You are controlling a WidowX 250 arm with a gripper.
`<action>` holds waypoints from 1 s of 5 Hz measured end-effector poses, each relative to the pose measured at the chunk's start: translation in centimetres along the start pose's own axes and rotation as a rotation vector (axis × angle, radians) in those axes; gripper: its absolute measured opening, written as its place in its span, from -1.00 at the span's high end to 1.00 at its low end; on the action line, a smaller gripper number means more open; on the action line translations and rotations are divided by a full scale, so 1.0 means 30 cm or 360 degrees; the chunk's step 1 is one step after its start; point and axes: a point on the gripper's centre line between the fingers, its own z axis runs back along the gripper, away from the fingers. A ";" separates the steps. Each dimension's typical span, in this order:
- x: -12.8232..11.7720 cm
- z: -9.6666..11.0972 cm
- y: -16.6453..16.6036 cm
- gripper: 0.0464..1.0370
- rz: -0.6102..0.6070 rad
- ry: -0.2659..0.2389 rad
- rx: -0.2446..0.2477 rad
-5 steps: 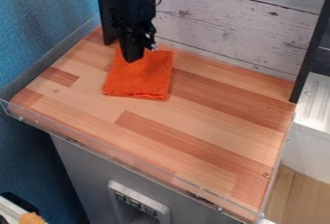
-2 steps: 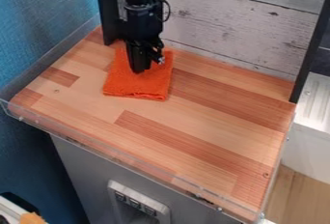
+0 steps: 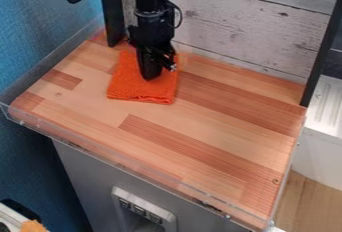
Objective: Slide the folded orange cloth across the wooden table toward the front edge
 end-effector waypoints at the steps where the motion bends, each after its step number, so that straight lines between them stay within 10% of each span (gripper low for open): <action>1: 0.002 -0.011 -0.003 0.97 -0.0004 -0.0002 -0.0018; 5: 0.007 -0.037 -0.013 0.98 -0.0015 0.0006 -0.0069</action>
